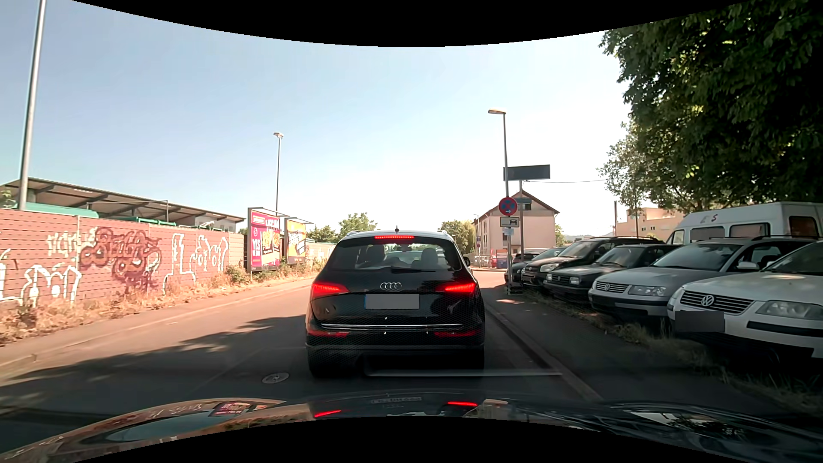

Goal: Follow the waypoints while adhering to traffic rules and regulations

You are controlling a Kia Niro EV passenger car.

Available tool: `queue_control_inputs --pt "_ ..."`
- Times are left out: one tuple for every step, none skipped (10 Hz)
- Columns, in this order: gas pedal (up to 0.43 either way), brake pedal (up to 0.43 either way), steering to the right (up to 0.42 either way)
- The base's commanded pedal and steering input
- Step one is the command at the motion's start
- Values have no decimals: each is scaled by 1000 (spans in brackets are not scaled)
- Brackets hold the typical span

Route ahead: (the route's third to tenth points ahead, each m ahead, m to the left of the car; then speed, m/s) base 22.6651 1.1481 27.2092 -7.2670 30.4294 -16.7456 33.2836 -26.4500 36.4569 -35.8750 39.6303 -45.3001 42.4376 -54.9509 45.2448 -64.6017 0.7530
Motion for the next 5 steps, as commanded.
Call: queue_control_inputs --pt "0 152 -5" --pt "0 152 -5" --pt "0 152 -5" --pt "0 152 -5" --pt "0 152 -5"
